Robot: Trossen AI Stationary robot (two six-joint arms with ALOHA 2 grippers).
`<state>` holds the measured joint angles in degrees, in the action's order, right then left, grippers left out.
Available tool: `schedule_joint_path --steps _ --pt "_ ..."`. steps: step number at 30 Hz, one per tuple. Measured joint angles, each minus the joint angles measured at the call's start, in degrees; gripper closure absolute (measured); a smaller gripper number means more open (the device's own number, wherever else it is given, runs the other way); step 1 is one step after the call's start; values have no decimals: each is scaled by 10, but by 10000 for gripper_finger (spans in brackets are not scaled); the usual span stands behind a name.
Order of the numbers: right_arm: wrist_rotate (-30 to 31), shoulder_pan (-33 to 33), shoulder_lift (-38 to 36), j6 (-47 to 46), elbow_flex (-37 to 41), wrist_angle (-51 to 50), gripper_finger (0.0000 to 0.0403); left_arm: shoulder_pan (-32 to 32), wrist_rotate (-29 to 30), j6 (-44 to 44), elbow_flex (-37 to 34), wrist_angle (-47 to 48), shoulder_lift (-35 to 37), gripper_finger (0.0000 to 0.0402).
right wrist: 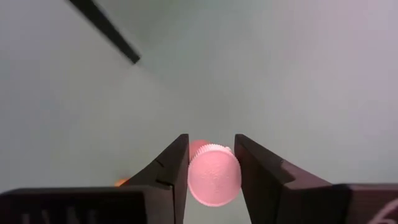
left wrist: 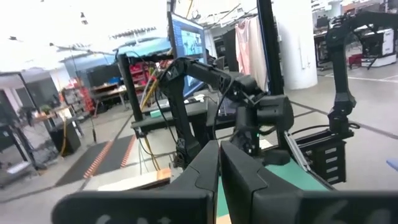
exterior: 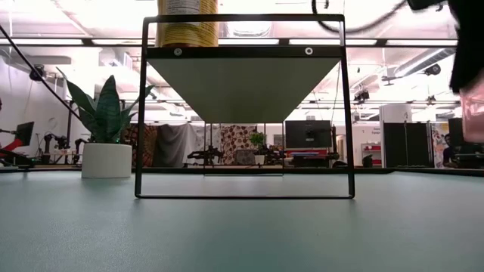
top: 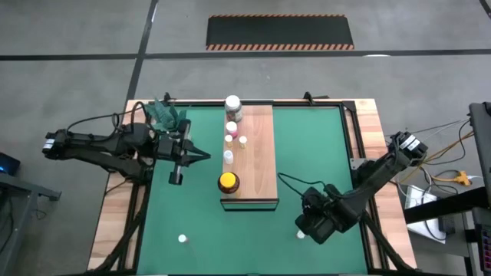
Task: Pick and place medicine bottles onto shelf by color
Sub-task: Put the orange pill bottle on the shelf
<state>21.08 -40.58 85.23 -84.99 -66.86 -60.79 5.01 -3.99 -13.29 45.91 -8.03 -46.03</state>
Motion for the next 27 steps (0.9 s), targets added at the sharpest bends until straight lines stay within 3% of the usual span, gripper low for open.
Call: schedule_joint_path --steps 7,14,22,27 --pt "27 43 -1 27 -127 -172 304 0 40 -47 1 0 32 401" --pt "25 150 -4 235 -220 -185 304 -1 77 -86 -2 16 59 401" --pt "-49 304 -4 511 -335 -178 305 -1 105 -87 -9 57 67 402" --pt "-149 414 2 674 -370 -131 305 -1 108 -87 -13 62 61 401"
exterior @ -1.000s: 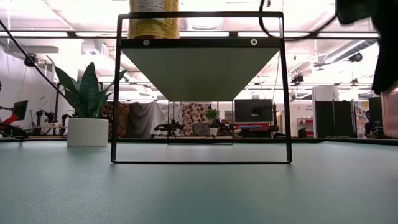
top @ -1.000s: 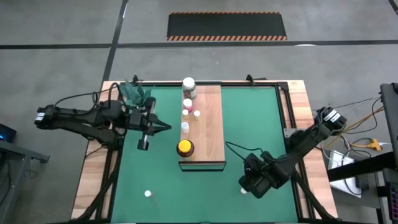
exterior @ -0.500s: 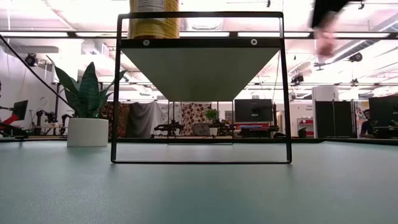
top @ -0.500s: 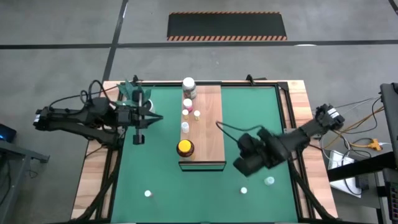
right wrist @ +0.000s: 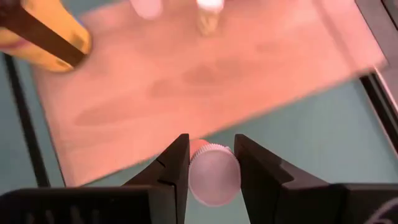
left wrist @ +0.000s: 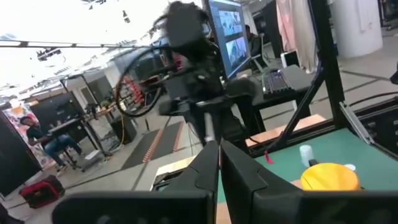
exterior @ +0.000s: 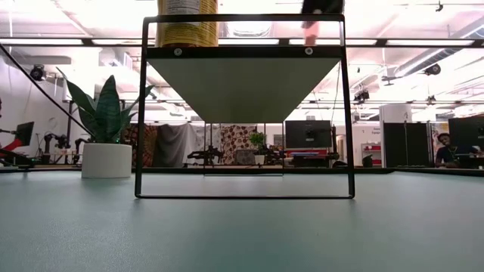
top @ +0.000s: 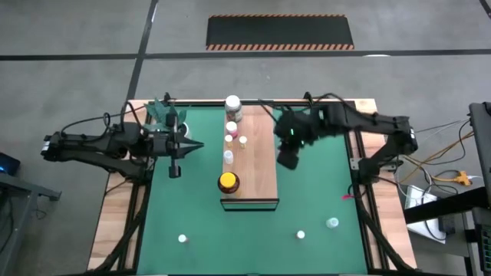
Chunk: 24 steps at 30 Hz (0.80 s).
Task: Pick and place medicine bottles onto shelf by color
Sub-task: Put the orange pill bottle on the shelf
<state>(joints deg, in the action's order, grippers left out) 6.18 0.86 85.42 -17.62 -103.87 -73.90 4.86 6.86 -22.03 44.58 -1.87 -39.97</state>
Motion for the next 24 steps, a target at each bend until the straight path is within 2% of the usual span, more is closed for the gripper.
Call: schedule_joint_path --steps 4,6,10,15,20,24 --pt "-94 76 3 100 2 36 305 0 9 -22 0 -1 -5 401" --pt "-119 105 9 134 5 42 305 0 18 -26 0 -1 -6 401" --pt "-123 140 30 191 10 46 305 0 42 -27 0 -6 -8 401" --pt "-127 146 64 248 11 98 305 0 43 -25 1 -7 -18 401" --pt "-131 146 100 268 2 121 305 0 44 -24 3 -8 -30 402" --pt "-169 146 121 277 -7 131 305 0 44 -24 3 -10 -37 401"
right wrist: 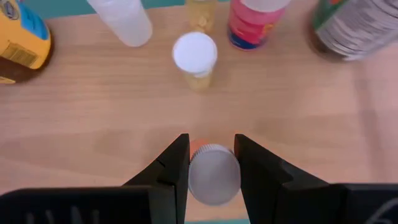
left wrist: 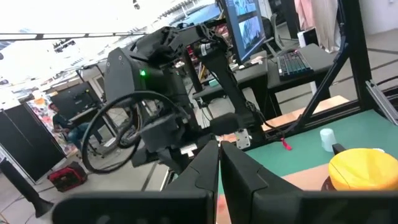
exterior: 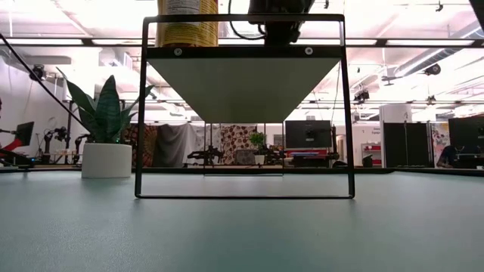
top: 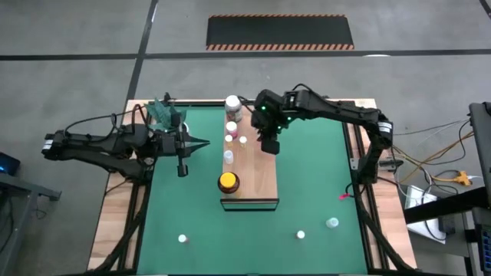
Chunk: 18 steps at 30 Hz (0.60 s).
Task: Pick and place medicine bottles onto shelf by color
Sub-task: Put the orange pill bottle on the shelf
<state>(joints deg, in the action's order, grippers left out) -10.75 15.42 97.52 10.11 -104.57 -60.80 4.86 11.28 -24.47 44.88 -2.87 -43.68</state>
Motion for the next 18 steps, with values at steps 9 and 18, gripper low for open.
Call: schedule_joint_path --steps 9,18 --pt "-2 -8 26 11 -10 16 305 0 14 0 0 2 0 401" --pt "3 -9 43 15 -9 17 298 0 14 -1 0 3 2 401"
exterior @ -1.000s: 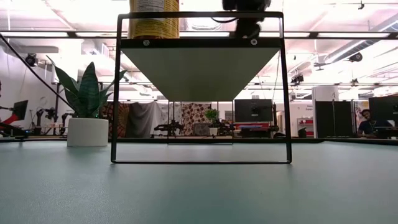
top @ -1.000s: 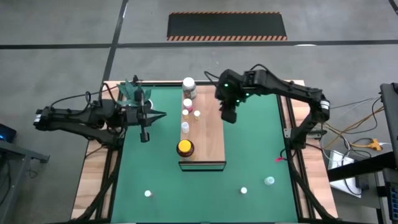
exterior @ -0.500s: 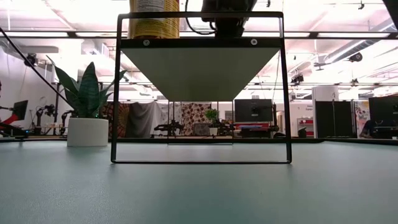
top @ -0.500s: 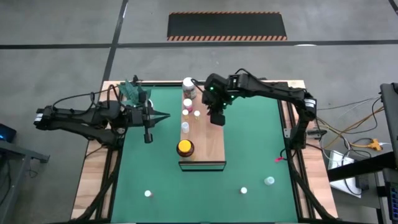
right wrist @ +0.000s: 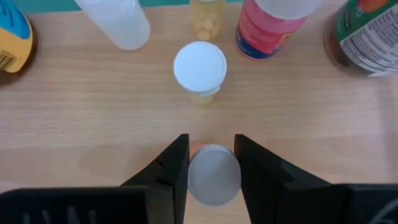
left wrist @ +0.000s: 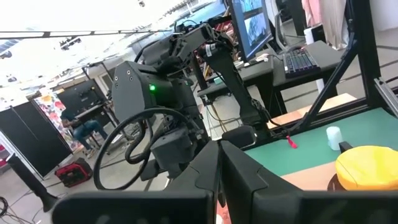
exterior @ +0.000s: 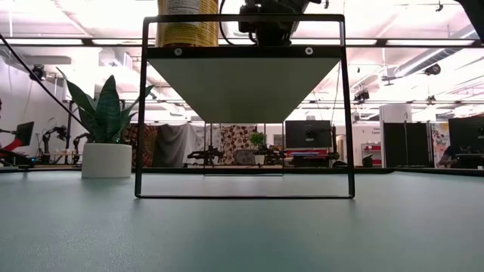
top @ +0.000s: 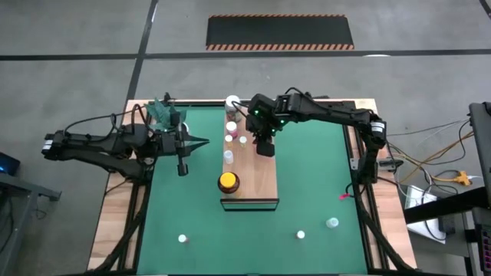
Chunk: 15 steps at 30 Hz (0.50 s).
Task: Pick and place medicine bottles onto shelf by color
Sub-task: Put the orange pill bottle on the shelf
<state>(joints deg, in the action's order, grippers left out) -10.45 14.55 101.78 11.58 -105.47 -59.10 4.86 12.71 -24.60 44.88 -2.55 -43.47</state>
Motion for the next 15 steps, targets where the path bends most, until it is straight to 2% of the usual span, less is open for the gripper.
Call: schedule_joint_path --steps 15 --pt "31 0 1 7 0 -4 297 0 0 -1 0 0 -3 401"
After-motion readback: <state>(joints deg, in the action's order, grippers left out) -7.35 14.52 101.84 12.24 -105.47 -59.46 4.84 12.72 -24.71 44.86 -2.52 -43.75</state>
